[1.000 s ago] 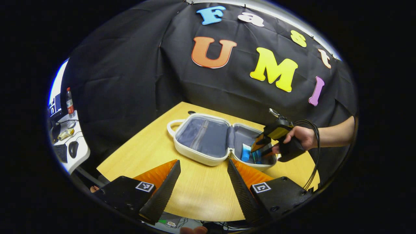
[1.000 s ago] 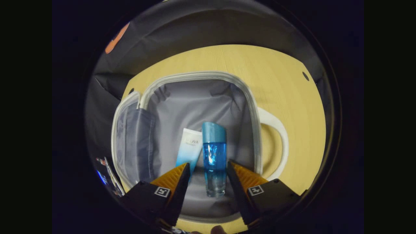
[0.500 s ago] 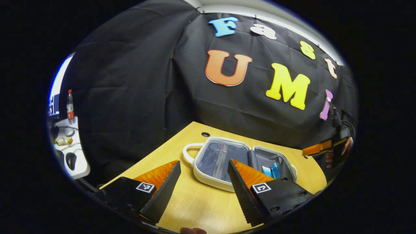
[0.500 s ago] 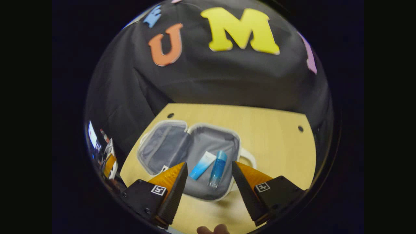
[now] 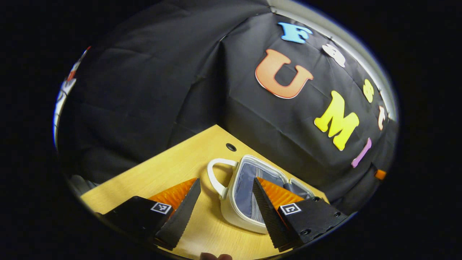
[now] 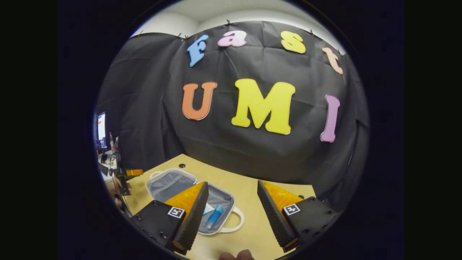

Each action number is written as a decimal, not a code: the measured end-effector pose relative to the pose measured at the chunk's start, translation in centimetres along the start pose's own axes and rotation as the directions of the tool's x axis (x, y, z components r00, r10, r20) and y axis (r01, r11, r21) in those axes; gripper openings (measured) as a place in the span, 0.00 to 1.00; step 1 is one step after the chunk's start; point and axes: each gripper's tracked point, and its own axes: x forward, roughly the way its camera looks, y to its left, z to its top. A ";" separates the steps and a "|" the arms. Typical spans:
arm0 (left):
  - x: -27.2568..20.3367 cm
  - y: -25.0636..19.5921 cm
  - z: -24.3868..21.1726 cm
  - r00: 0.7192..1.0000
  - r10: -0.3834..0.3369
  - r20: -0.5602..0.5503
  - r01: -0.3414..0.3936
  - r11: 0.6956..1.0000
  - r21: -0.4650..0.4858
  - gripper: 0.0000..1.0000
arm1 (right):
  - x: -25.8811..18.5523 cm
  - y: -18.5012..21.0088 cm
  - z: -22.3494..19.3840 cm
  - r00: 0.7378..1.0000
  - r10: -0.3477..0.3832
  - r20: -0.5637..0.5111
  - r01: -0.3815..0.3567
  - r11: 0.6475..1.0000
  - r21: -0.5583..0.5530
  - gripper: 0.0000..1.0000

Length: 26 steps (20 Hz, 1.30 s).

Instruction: First open the suitcase, pack the skin care products into it, and then close the suitcase.

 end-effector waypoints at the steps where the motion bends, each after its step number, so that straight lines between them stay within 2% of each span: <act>1: 1.3 0.8 -0.2 1.000 0.005 -0.012 -0.005 0.999 -0.038 0.93 | -0.2 0.4 0.0 1.000 0.000 0.002 0.000 0.999 -0.040 0.75; 2: 2.5 1.7 -0.4 1.000 0.014 -0.024 -0.015 0.997 -0.070 0.93 | -0.5 0.6 0.0 1.000 0.006 0.000 -0.006 0.997 -0.077 0.80; 3: 3.4 2.3 -0.6 0.999 0.015 -0.035 -0.019 0.994 -0.105 0.93 | -0.7 1.1 0.1 1.000 0.013 -0.002 -0.013 0.995 -0.097 0.75; 4: 4.2 2.4 -0.9 0.999 0.010 -0.054 -0.017 0.990 -0.137 0.93 | -0.7 1.7 0.5 1.000 0.022 0.002 -0.022 0.995 -0.097 0.78; 8: 7.0 2.9 -1.7 0.996 0.006 -0.090 -0.024 0.980 -0.199 0.88 | -0.9 1.3 2.2 1.000 0.009 0.021 -0.008 0.999 -0.050 0.78; 10: 8.3 3.9 -2.3 0.990 0.051 -0.130 -0.079 0.973 -0.217 0.81 | -0.9 0.4 2.9 1.000 -0.014 0.018 0.014 1.000 -0.007 0.78; 12: 9.3 4.1 -2.6 0.986 0.067 -0.150 -0.100 0.970 -0.220 0.72 | -1.0 -0.8 3.4 0.999 -0.043 0.019 0.042 0.998 0.041 0.77; 14: 9.8 3.8 -3.1 0.981 0.062 -0.182 -0.102 0.970 -0.222 0.58 | -1.2 -2.3 3.5 0.997 -0.079 0.014 0.078 0.995 0.058 0.78; 15: 10.2 3.6 -3.7 0.976 0.052 -0.213 -0.102 0.967 -0.233 0.47 | -1.6 -2.7 3.4 0.996 -0.091 0.013 0.090 0.994 0.067 0.78; 16: 10.5 3.0 -4.0 0.973 0.030 -0.230 -0.090 0.963 -0.255 0.41 | -1.8 -3.2 3.3 0.995 -0.104 0.011 0.103 0.992 0.076 0.77; 17: 10.6 2.6 -3.9 0.970 0.021 -0.242 -0.089 0.958 -0.271 0.17 | -2.2 -3.6 3.2 0.993 -0.115 0.010 0.114 0.990 0.083 0.77; 18: 10.9 2.7 -3.7 0.970 0.026 -0.241 -0.095 0.955 -0.280 0.10 | -2.5 -4.1 2.9 0.992 -0.127 0.011 0.126 0.988 0.090 0.78; 19: 10.4 2.4 -3.2 0.970 0.023 -0.241 -0.094 0.952 -0.291 0.17 | -2.9 -4.7 2.9 0.990 -0.144 0.014 0.142 0.985 0.098 0.78; 21: 10.3 1.3 -2.0 0.975 0.037 -0.220 -0.093 0.964 -0.250 0.11 | -3.8 -6.5 3.2 0.977 -0.208 0.045 0.202 0.974 0.104 0.78; 23: 9.6 -0.6 -0.1 0.980 0.057 -0.192 -0.087 0.985 -0.151 0.10 | -5.2 -8.1 4.1 0.958 -0.270 0.092 0.260 0.960 0.106 0.77; 26: 8.0 -6.4 4.2 0.993 0.039 -0.115 -0.038 0.999 0.006 0.08 | -7.1 -9.3 4.7 0.938 -0.317 0.141 0.300 0.945 0.134 0.78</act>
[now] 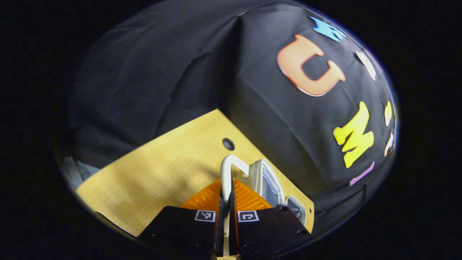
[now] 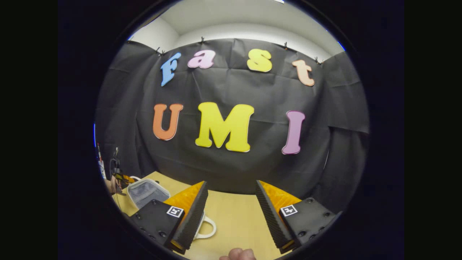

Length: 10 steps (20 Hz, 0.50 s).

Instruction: First open the suitcase, pack the skin care products into it, and then close the suitcase.

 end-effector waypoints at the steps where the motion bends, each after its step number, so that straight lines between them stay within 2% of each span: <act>1: -0.7 -2.5 1.1 0.999 -0.020 0.025 0.018 0.999 0.047 0.08 | -0.7 -0.5 -0.1 1.000 -0.009 0.004 0.009 1.000 0.008 0.78; 3: -2.5 -8.4 2.2 0.996 -0.072 0.058 0.061 0.983 0.170 0.08 | -0.9 -1.8 -1.0 1.000 -0.018 -0.005 0.019 0.999 0.032 0.78; 4: -3.1 -11.5 2.2 0.992 -0.104 0.067 0.084 0.964 0.253 0.08 | -1.3 -2.3 -1.4 1.000 -0.018 -0.013 0.018 0.999 0.042 0.79; 7: -4.6 -20.2 -0.2 0.981 -0.187 0.045 0.141 0.860 0.491 0.08 | -2.7 -4.3 -2.4 1.000 -0.019 -0.025 0.021 0.998 0.066 0.79; 10: -5.0 -26.6 -4.5 0.975 -0.222 0.017 0.163 0.762 0.626 0.08 | -3.6 -7.7 -2.7 0.998 -0.058 -0.016 0.059 0.996 0.069 0.79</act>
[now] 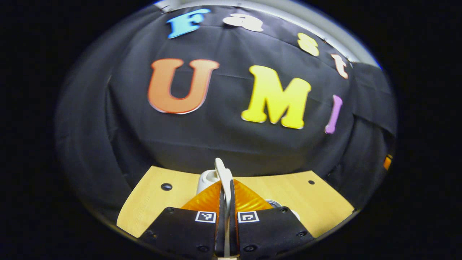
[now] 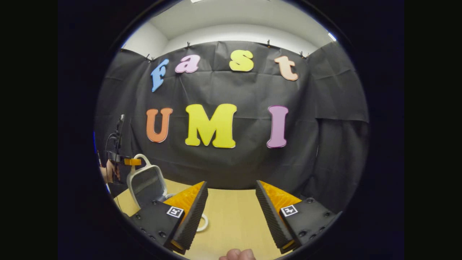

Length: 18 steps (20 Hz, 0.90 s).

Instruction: First open the suitcase, pack the skin care products into it, and then close the suitcase.

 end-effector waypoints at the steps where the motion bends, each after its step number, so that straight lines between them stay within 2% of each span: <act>1: 0.3 -2.1 -0.1 1.000 -0.009 0.000 0.009 1.000 0.018 0.08 | -0.1 -1.2 -0.2 1.000 -0.018 -0.003 0.018 1.000 0.009 0.79; 5: 2.4 -10.4 -2.9 0.998 -0.061 -0.035 0.063 0.996 0.059 0.08 | -0.3 -6.7 -1.3 0.995 -0.093 -0.032 0.094 0.995 0.030 0.79; 10: 5.6 -18.5 -9.8 0.985 -0.074 -0.153 0.109 0.966 0.233 0.08 | -0.9 -13.2 -3.5 0.980 -0.173 -0.096 0.176 0.984 0.021 0.79; 15: 8.5 -22.2 -18.5 0.951 -0.054 -0.304 0.147 0.945 0.292 0.08 | -0.9 -18.1 -5.1 0.964 -0.226 -0.139 0.227 0.974 -0.007 0.79; 18: 9.9 -22.0 -20.2 0.938 -0.025 -0.347 0.143 0.937 0.319 0.08 | -1.0 -20.5 -6.1 0.952 -0.254 -0.171 0.256 0.967 -0.007 0.79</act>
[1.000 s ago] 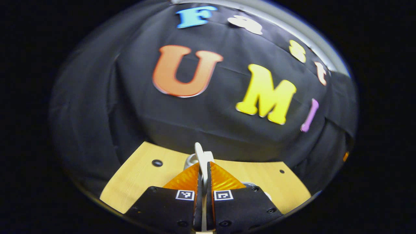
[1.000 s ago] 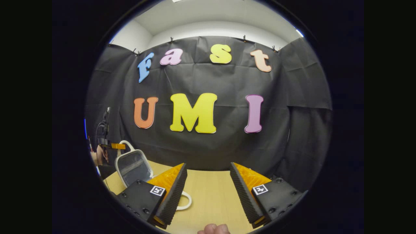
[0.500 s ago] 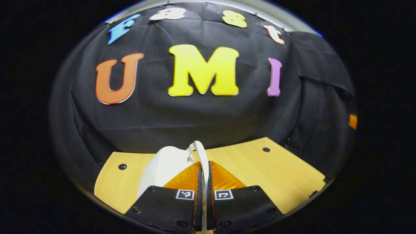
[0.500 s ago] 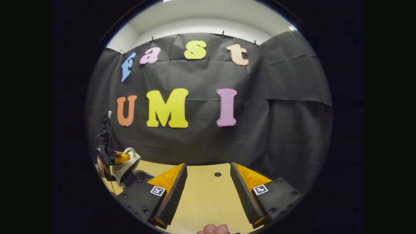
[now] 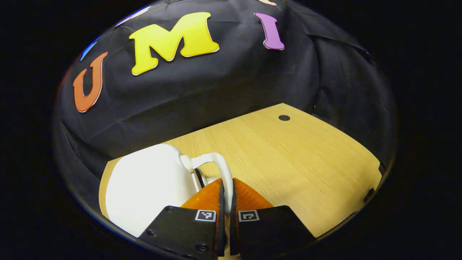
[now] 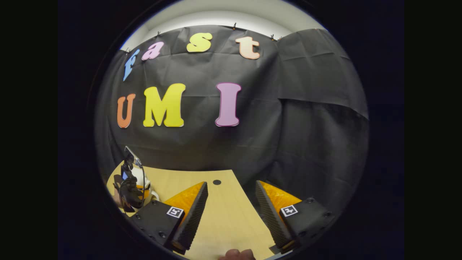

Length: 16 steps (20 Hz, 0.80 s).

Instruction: First open the suitcase, pack the skin care products into it, and then close the suitcase.

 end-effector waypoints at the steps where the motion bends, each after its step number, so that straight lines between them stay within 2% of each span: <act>1: 0.4 0.0 -0.2 1.000 0.007 -0.006 -0.007 1.000 0.014 0.08 | 0.2 -0.5 -0.2 1.000 -0.005 -0.010 0.005 1.000 0.006 0.79; 5: 1.0 -0.9 -1.7 0.998 0.030 -0.051 -0.029 0.999 0.032 0.08 | 1.2 -0.7 -0.7 1.000 0.003 -0.028 -0.003 1.000 0.014 0.79; 7: 1.5 -0.8 -1.8 0.997 0.045 -0.068 -0.043 0.998 0.043 0.11 | 1.8 0.0 -0.9 0.999 0.030 -0.040 -0.030 1.000 0.006 0.79; 8: 1.6 -1.3 -2.0 0.996 0.036 -0.079 -0.035 0.999 0.021 0.14 | 2.0 0.4 -0.7 0.998 0.044 -0.042 -0.044 0.999 0.000 0.79; 9: 1.7 -2.0 -2.4 0.994 0.020 -0.107 -0.021 1.000 -0.010 0.24 | 2.2 0.7 -0.4 0.998 0.055 -0.036 -0.055 0.998 0.000 0.79; 11: 1.5 -2.7 -2.3 0.991 -0.018 -0.134 0.010 0.998 -0.063 0.36 | 2.7 1.5 0.3 0.996 0.082 -0.028 -0.081 0.997 0.007 0.79; 12: 1.2 -3.7 -2.0 0.988 -0.062 -0.144 0.049 0.995 -0.087 0.36 | 2.9 2.3 0.3 0.994 0.104 -0.033 -0.103 0.995 0.008 0.79; 13: 0.3 -4.4 -1.5 0.986 -0.084 -0.145 0.068 0.992 -0.106 0.76 | 3.1 3.2 0.4 0.991 0.130 -0.040 -0.130 0.991 0.005 0.79; 15: -1.5 -4.8 0.4 0.988 -0.106 -0.114 0.088 0.984 -0.152 0.99 | 3.8 4.9 1.1 0.983 0.176 -0.046 -0.177 0.984 -0.015 0.79; 16: -2.8 -4.5 1.8 0.991 -0.110 -0.082 0.094 0.980 -0.175 0.99 | 4.2 5.6 1.7 0.981 0.190 -0.039 -0.191 0.981 -0.028 0.79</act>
